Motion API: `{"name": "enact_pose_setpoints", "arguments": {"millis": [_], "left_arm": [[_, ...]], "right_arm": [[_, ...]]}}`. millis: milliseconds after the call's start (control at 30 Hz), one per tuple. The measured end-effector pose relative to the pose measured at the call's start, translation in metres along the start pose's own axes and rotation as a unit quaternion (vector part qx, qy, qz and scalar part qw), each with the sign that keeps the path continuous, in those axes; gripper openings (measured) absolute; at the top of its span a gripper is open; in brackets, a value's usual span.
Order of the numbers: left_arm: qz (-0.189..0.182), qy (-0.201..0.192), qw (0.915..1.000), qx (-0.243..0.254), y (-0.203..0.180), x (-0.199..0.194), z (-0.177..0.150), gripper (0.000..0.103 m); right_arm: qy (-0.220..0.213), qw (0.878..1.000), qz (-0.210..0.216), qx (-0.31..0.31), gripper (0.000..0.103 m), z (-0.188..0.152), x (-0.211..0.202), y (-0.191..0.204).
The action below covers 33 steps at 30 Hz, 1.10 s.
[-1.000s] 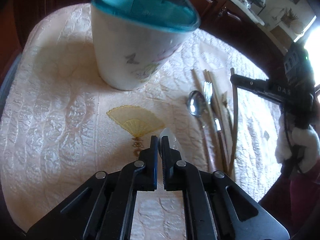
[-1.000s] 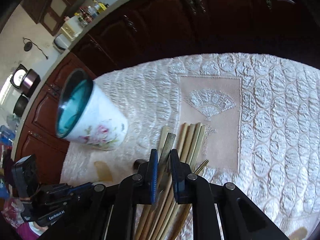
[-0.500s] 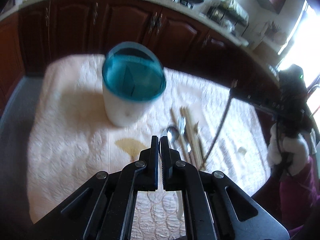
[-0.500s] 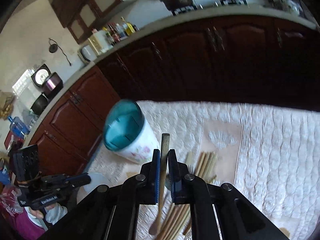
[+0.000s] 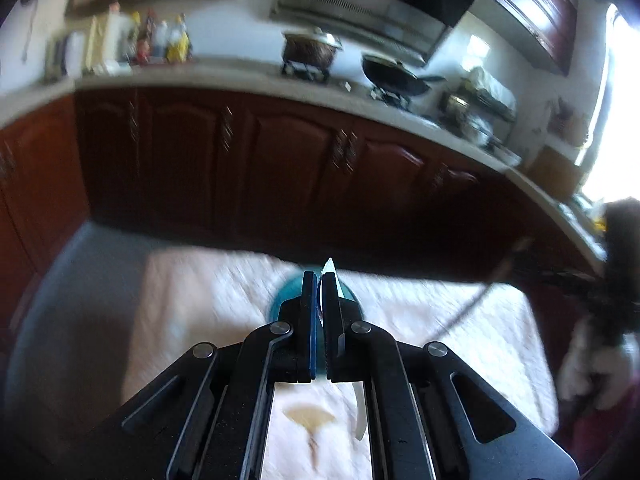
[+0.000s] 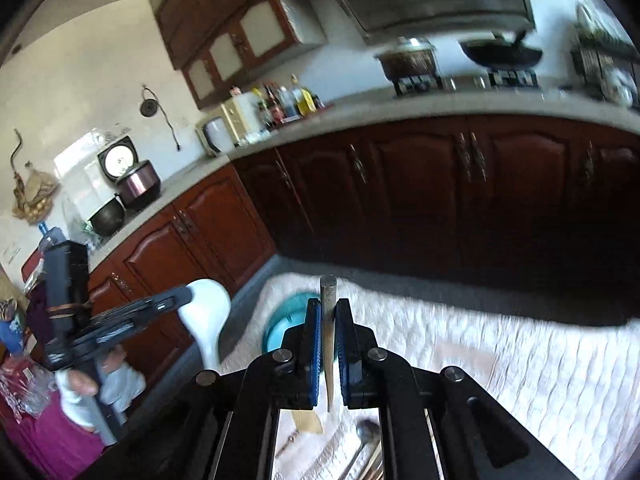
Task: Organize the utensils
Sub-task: 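Lift the spoon and chopstick and carry both toward the teal-lidded cup, then lower the spoon into the cup with the left gripper while the right gripper drops the chopstick in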
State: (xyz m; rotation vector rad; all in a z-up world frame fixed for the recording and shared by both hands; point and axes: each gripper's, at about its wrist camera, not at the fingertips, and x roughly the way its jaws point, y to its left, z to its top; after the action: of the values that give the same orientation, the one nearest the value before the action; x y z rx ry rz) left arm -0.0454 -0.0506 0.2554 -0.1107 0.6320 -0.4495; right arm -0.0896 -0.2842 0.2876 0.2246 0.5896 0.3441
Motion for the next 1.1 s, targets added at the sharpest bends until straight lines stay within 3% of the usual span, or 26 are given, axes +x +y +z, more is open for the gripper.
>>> {"name": "enact_pose_setpoints", "arguments": {"millis": [133,267,567,867,1100], "left_arm": [[0.049,-0.03,0.9982,0.015,0.003,0.024,0.012,0.001],[0.083,-0.044,0.9954,0.018,0.008,0.056,0.01,0.001],[0.132,-0.059,0.9887,0.039,0.01,0.101,-0.013,0.001],[0.135,-0.036,0.9896,0.032,0.014,0.113,-0.042,0.001],[0.129,-0.02,0.991,0.032,0.013,0.113,-0.049,0.002]], "right_arm": [[-0.024,1.0,-0.003,-0.019,0.007,0.028,-0.006,0.012],[-0.026,0.999,-0.015,-0.028,0.007,0.044,0.015,0.018],[0.017,0.999,-0.024,-0.04,0.007,0.036,0.082,0.02],[0.078,0.997,-0.016,-0.008,0.007,0.006,0.138,-0.001],[0.078,0.996,-0.01,0.031,0.007,0.003,0.149,-0.014]]}}
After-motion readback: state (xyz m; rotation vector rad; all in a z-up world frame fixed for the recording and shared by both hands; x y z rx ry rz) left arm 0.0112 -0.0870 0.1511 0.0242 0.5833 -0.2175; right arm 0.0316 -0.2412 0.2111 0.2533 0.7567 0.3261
